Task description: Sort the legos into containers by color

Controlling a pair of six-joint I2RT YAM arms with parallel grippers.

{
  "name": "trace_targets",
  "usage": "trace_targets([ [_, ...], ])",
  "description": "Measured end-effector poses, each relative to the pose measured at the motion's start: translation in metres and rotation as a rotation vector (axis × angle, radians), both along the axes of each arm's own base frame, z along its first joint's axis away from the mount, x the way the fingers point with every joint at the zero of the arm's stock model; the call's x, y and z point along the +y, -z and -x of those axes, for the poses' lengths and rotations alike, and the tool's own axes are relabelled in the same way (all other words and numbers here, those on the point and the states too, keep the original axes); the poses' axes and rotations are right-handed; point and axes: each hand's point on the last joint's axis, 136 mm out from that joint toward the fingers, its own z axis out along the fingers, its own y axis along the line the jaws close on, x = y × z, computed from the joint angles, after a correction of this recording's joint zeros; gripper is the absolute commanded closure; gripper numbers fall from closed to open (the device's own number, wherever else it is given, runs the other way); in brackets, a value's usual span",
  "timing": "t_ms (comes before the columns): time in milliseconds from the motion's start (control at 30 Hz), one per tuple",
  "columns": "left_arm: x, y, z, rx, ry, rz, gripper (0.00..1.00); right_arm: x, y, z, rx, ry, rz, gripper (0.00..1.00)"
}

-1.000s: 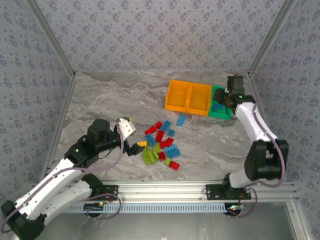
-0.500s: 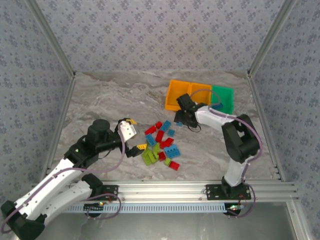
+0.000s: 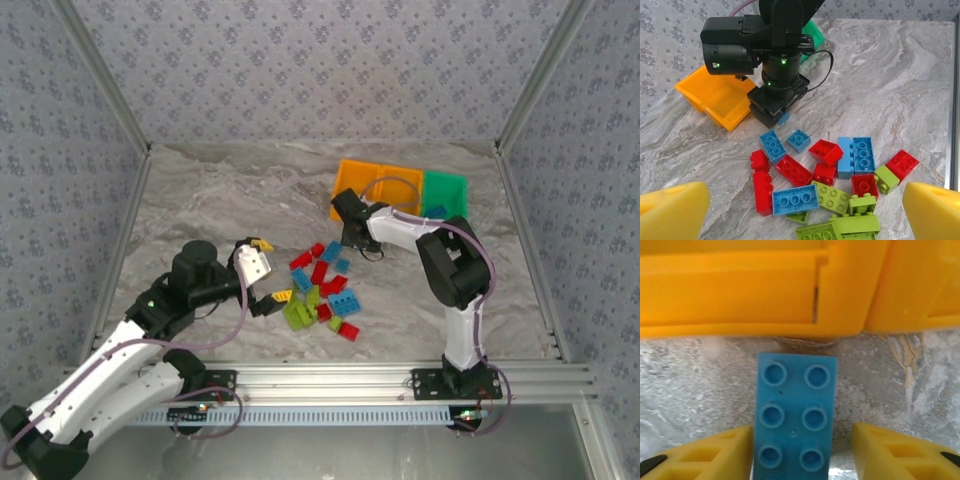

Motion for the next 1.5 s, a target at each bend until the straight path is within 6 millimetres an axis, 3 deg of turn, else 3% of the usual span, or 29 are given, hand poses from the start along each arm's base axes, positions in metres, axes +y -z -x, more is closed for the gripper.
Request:
trace_targets([
  [67, 0.000, 0.001, 0.001, 0.002, 0.004, -0.002, 0.01, -0.001, 0.000, 0.002, 0.003, -0.003, 0.015, 0.55],
  [167, -0.001, 0.002, 0.001, 0.003, 0.010, -0.001, 0.01, -0.002, 0.000, 0.003, 0.000, -0.006, 0.027, 0.74],
  [367, -0.001, 0.001, 0.002, 0.004, 0.013, 0.000, 0.01, -0.014, -0.008, 0.018, -0.013, -0.002, 0.041, 0.76],
  [467, -0.001, 0.003, 0.002, 0.005, 0.013, -0.001, 0.01, -0.027, -0.036, 0.033, -0.067, -0.012, 0.032, 0.76],
  [567, -0.001, 0.009, 0.002, 0.015, 0.012, -0.008, 0.01, -0.043, -0.092, 0.040, -0.199, -0.016, 0.000, 0.75],
  [633, 0.000, 0.012, 0.002, 0.027, 0.007, -0.008, 0.01, -0.061, -0.134, 0.034, -0.304, 0.012, -0.034, 0.75],
  [700, -0.001, 0.012, 0.001, 0.040, -0.003, -0.002, 0.01, -0.096, -0.164, 0.020, -0.379, 0.079, -0.054, 0.75],
  [767, -0.001, 0.015, -0.001, 0.063, -0.017, -0.003, 0.01, -0.134, -0.173, 0.003, -0.402, 0.152, -0.049, 0.76],
  [867, -0.001, 0.022, -0.006, 0.111, -0.050, -0.013, 0.01, -0.182, -0.158, -0.018, -0.356, 0.233, -0.018, 0.76],
  [933, 0.000, 0.026, -0.010, 0.132, -0.076, -0.020, 0.01, -0.200, -0.139, -0.030, -0.297, 0.255, -0.007, 0.75],
  [1067, 0.004, 0.022, -0.018, 0.147, -0.134, -0.023, 0.01, -0.215, -0.098, -0.048, -0.195, 0.262, -0.025, 0.65],
  [1200, 0.005, 0.016, -0.025, 0.166, -0.180, -0.024, 0.01, -0.218, -0.069, -0.053, -0.122, 0.255, -0.042, 0.54],
  [1333, 0.005, 0.021, -0.033, 0.212, -0.222, -0.040, 0.01, -0.214, -0.067, -0.053, -0.114, 0.248, -0.057, 0.52],
  [1500, 0.006, 0.030, -0.043, 0.327, -0.306, -0.061, 0.02, -0.212, -0.085, -0.052, -0.144, 0.238, -0.076, 0.50],
])
